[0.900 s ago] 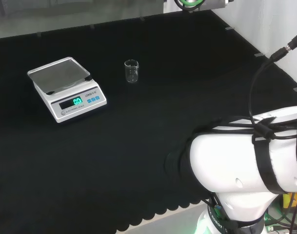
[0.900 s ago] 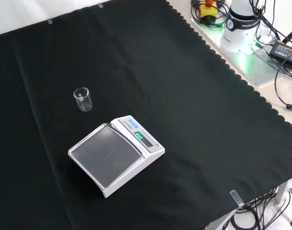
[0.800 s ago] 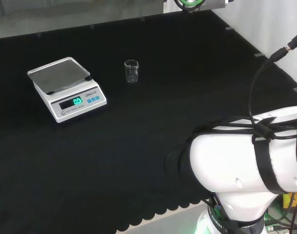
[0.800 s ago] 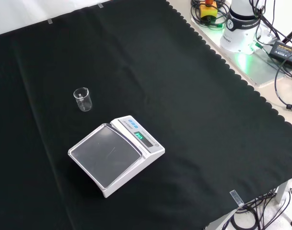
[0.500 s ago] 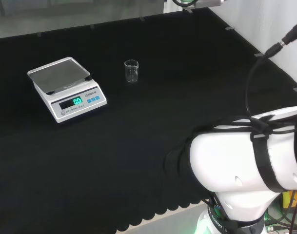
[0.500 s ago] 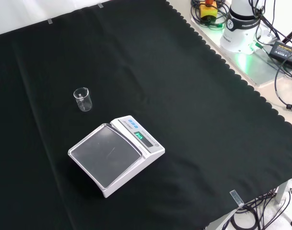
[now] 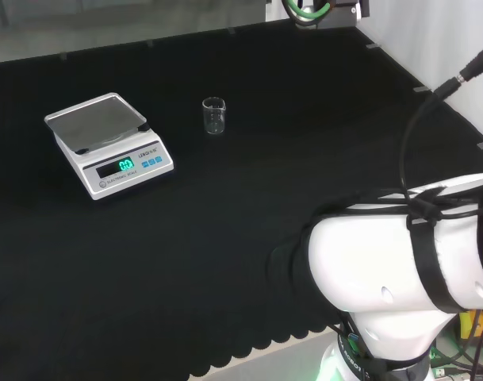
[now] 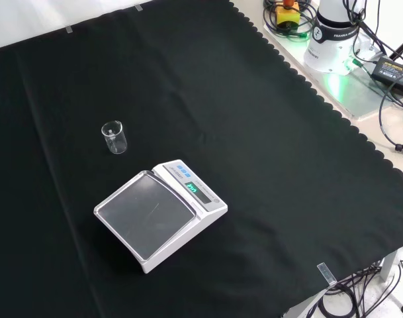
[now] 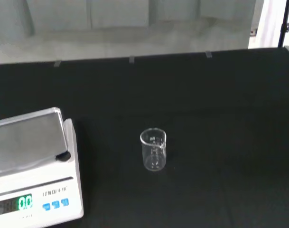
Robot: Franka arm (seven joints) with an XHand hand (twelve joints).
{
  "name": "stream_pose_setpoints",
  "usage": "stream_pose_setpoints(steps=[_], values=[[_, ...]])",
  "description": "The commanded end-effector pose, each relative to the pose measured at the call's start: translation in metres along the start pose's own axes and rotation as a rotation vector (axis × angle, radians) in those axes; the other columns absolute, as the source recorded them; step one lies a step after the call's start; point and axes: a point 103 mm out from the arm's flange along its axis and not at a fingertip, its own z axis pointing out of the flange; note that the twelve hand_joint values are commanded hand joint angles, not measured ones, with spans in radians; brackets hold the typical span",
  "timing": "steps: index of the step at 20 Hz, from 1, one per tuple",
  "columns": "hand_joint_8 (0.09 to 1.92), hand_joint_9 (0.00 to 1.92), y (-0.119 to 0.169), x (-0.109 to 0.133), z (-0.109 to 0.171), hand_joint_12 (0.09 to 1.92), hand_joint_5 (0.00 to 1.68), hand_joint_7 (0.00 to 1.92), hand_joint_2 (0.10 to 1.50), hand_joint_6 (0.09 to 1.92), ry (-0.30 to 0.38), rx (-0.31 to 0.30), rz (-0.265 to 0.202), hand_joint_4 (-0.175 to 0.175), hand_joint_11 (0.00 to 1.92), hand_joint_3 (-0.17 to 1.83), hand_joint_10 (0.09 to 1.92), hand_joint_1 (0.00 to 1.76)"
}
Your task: Pick up the beaker.
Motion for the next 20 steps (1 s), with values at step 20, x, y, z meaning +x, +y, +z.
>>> stream_pose_setpoints(steps=[20], values=[[0.31,0.00,0.341,-0.141,0.231,1.49,0.10,0.00,0.92,0.09,0.221,0.160,-0.016,-0.066,0.00,0.15,0.82,0.26]])
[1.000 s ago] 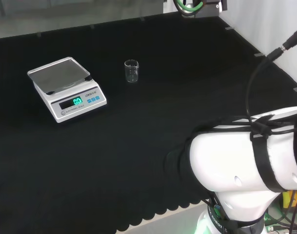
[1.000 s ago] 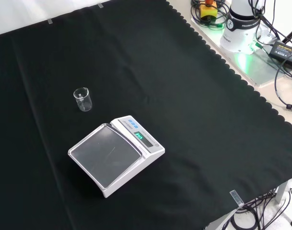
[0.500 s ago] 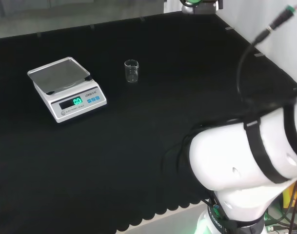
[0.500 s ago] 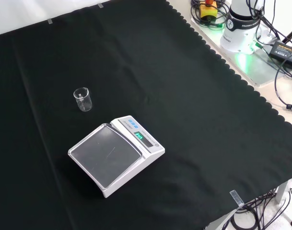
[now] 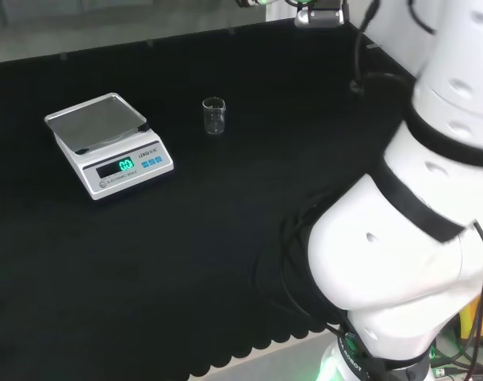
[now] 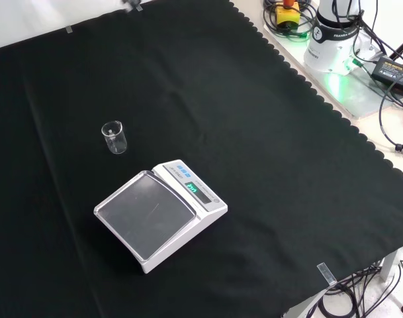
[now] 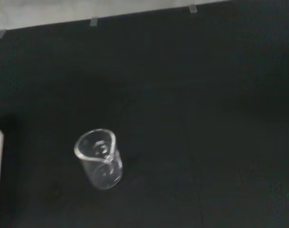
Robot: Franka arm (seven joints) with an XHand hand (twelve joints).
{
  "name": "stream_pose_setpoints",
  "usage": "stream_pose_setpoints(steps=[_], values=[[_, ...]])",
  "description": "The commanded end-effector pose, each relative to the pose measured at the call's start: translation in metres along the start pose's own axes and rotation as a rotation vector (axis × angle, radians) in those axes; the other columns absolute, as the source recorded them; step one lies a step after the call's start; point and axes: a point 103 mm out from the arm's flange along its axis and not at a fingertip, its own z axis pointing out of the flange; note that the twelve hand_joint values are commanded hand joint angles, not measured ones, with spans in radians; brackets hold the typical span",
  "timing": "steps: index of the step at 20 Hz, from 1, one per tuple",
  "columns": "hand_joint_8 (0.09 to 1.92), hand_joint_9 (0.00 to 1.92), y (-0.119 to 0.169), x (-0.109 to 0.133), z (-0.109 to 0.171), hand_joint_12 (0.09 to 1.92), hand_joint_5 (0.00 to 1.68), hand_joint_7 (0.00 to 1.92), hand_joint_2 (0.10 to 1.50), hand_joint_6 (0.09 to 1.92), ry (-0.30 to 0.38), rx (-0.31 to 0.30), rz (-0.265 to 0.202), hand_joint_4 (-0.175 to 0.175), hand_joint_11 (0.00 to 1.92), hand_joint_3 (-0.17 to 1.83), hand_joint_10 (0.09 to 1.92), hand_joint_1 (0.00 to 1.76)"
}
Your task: Pick up the beaker.
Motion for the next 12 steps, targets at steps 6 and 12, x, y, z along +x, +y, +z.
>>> stream_pose_setpoints(steps=[6,12], values=[[0.34,0.00,0.190,-0.047,0.131,1.49,0.10,0.00,0.90,0.09,0.206,0.101,-0.059,-0.067,0.00,0.13,0.85,0.29],[0.35,0.00,0.183,-0.029,0.148,1.50,0.10,0.00,0.89,0.09,0.131,0.158,-0.074,-0.067,0.00,0.13,0.86,0.29]])
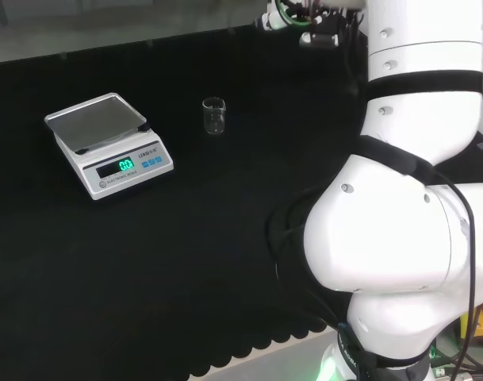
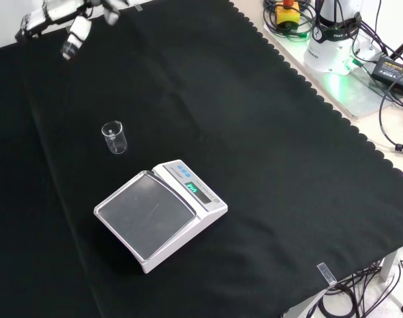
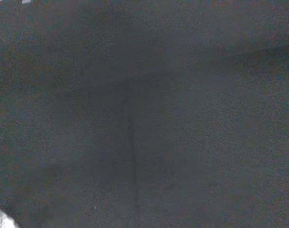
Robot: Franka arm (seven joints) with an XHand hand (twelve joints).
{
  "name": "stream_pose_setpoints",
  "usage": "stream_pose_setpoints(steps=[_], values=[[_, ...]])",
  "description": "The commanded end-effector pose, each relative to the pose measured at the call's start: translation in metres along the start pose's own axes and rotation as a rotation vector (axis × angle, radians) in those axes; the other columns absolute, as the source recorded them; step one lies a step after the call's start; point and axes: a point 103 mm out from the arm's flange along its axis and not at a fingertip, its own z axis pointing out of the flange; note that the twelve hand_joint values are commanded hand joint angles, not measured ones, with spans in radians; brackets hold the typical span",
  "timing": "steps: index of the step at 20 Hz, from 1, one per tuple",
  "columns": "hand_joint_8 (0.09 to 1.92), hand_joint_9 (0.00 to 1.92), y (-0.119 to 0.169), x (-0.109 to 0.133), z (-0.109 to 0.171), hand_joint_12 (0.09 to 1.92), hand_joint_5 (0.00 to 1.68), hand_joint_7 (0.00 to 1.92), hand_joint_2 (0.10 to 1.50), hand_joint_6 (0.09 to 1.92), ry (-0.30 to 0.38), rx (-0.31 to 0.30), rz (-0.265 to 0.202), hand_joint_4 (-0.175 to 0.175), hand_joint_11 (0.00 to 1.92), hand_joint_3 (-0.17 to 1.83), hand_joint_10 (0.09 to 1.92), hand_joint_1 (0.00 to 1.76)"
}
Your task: Pick up the beaker.
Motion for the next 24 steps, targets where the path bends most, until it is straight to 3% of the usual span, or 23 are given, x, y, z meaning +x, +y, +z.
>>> stream_pose_setpoints(steps=[1,7,12,19,24], values=[[0.35,0.00,0.017,0.053,0.054,1.50,0.10,0.00,0.89,0.09,0.037,0.109,-0.106,-0.067,0.00,0.13,0.86,0.29],[0.36,0.00,-0.017,0.080,0.056,1.51,0.10,0.00,0.90,0.09,-0.011,0.154,-0.136,-0.067,0.00,0.13,0.87,0.29],[0.39,0.00,-0.041,0.086,0.074,1.52,0.10,0.00,0.90,0.09,-0.010,0.194,-0.118,-0.068,0.00,0.12,0.88,0.29],[0.52,0.03,-0.069,0.093,0.098,1.54,0.14,0.00,0.91,0.09,0.138,0.210,-0.149,-0.081,0.00,0.11,0.92,0.29],[0.58,0.05,-0.071,0.103,0.114,1.55,0.17,0.00,0.92,0.09,0.160,0.225,-0.160,-0.089,0.02,0.11,0.93,0.29]])
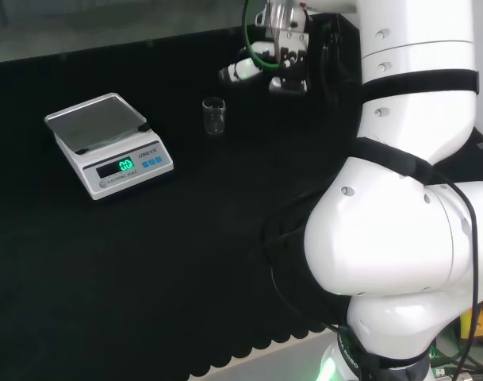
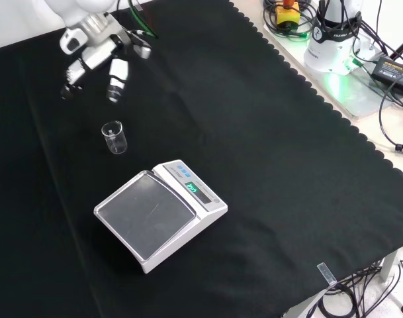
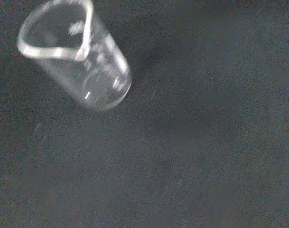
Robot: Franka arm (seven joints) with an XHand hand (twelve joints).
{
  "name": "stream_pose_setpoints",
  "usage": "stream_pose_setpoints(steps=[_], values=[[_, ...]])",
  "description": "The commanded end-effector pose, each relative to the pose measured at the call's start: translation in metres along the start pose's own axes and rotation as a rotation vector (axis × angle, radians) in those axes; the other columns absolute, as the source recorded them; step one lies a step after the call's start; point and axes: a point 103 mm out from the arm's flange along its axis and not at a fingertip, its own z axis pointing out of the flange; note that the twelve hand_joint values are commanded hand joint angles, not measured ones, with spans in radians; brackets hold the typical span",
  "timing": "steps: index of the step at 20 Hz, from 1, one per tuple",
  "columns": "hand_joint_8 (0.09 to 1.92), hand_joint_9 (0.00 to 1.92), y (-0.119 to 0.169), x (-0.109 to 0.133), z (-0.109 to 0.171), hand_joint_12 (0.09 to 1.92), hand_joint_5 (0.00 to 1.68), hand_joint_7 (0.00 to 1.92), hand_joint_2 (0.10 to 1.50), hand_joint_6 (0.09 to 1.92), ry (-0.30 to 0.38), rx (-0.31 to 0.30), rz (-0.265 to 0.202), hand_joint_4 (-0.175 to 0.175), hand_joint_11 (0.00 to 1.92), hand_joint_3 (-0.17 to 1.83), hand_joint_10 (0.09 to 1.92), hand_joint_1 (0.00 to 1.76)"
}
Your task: Pick up the beaker.
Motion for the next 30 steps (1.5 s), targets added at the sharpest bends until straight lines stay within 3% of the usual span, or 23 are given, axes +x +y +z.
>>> stream_pose_setpoints(steps=[1,6,17,30], values=[[0.59,0.05,-0.006,0.033,0.020,1.55,0.18,0.00,0.92,0.09,0.077,-0.006,-0.060,-0.090,0.02,0.11,0.93,0.30],[0.60,0.05,0.003,0.049,0.034,1.55,0.18,0.00,0.92,0.09,0.088,0.010,-0.083,-0.091,0.02,0.11,0.93,0.30],[0.62,0.06,0.028,0.060,0.065,1.55,0.19,0.00,0.92,0.09,0.124,0.058,-0.057,-0.093,0.03,0.11,0.94,0.30],[0.65,0.07,0.014,0.068,0.089,1.55,0.20,0.00,0.92,0.09,0.057,0.087,-0.063,-0.096,0.05,0.10,0.95,0.31]])
